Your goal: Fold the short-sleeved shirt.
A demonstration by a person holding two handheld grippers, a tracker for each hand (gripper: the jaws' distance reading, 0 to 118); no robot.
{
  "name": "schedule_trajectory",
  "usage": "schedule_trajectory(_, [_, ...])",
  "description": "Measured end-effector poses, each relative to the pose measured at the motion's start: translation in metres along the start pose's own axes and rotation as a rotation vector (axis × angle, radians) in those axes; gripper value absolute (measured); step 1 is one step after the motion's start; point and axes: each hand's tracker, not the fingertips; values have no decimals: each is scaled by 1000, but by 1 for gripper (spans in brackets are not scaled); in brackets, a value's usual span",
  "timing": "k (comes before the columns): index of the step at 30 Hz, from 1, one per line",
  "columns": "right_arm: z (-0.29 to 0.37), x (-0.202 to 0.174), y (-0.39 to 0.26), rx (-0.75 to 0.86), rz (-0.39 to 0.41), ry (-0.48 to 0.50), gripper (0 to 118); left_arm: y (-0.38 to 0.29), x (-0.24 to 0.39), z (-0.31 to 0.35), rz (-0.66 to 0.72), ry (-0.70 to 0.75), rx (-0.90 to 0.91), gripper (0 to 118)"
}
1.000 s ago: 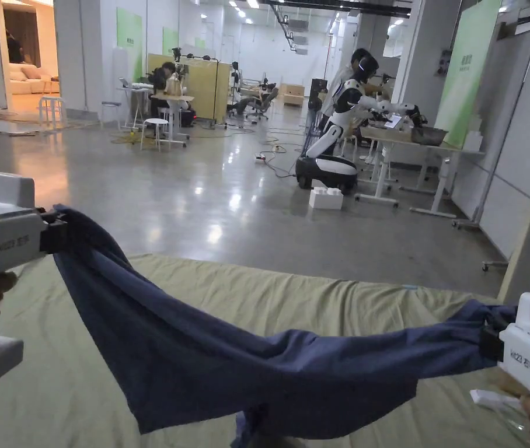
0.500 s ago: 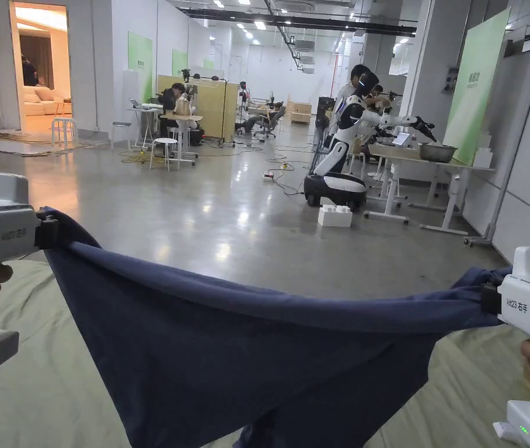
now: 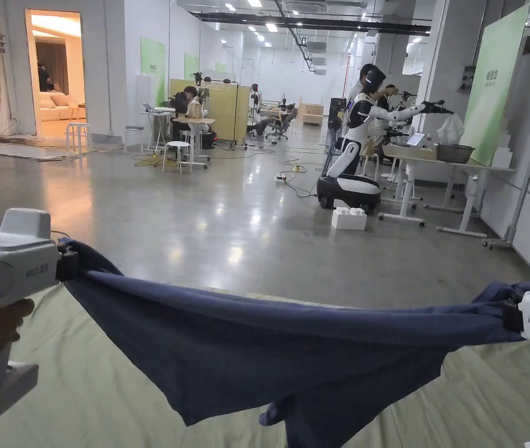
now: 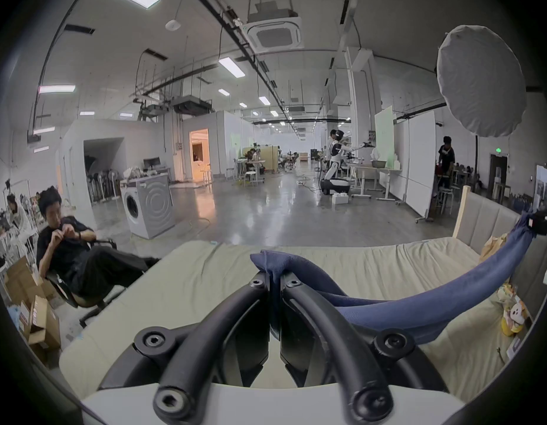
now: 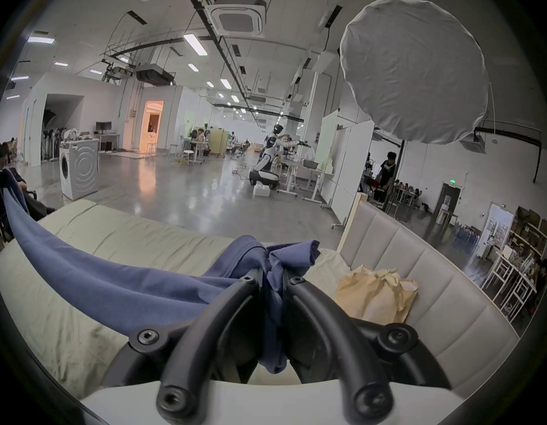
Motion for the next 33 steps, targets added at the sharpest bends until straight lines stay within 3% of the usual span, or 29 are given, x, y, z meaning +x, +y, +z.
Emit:
schedule_trajectory(5, [19,-12,-57,-68,33,17,10,-59,2,6,4,-17,-70,5])
schedule_trajectory(9, [30,-8,-123,-178,-7,38,10,-120,-3,31,20,-43,-142,5])
schedule_trajectory(17, [86,-28,-229,-311,24,97,10,-233,-9,85,45,-60,-301,5])
schedule_trajectory(22, [111,-42,-281,-383,46,110,10,-287,-22,98,90,-13,-429,5])
schedule_trajectory(25, [118,-43,-306,-424,18,112,11,-310,-29,99,131,4,-467,6])
schedule_trajectory(27, [121,-45,-317,-432,15,113,12,-316,-31,99,136,8,-486,20])
schedule_trajectory(28, [122,-46,-319,-438,22,112,16,-319,-30,101,129,16,-500,34])
schedule_trajectory(31, [128,-52,-314,-437,25,98,22,-320,-28,101,-7,117,-489,41])
schedule_trajectory(32, [130,-54,-310,-413,26,96,38,-318,-26,104,-15,115,-469,48])
schedule_trajectory(33, [131,-56,-305,-381,32,93,52,-316,-25,106,-20,118,-452,48])
